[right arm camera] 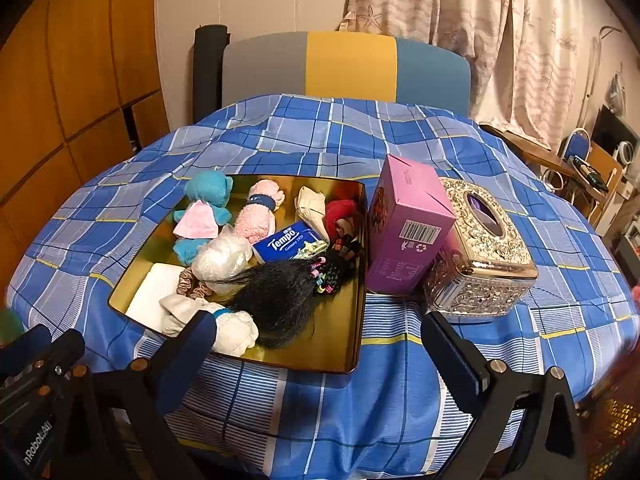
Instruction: Organize soft objects
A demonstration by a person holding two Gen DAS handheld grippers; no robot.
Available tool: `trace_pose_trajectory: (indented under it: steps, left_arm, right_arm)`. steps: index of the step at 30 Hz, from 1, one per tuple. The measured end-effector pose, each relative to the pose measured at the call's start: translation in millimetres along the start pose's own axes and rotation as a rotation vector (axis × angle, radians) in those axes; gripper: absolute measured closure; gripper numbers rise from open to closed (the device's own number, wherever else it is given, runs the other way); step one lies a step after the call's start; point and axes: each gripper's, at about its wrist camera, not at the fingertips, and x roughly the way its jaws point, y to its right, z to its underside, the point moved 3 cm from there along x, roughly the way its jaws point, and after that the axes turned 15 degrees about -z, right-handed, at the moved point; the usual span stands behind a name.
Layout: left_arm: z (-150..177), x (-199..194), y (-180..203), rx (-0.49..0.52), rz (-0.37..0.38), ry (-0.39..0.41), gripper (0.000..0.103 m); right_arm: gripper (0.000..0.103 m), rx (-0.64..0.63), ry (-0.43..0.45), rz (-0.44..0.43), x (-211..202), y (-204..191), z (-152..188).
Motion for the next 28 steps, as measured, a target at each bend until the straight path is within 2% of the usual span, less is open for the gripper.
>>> trace_pose_trajectory:
  steps: [21,28]
  left_arm:
    - [2.0,2.6,2.3,0.006,0.009,-0.012,0.063]
    - [2.9,-0.3,3.7,0.011,-0.011,0.017,0.063]
  right_arm:
    - [0.000,0.006,-0.011,-0.004,2.5,1.6,1.2]
    - [0.000,0.010,-0.009,-0.008,1.9,3.3,0.7]
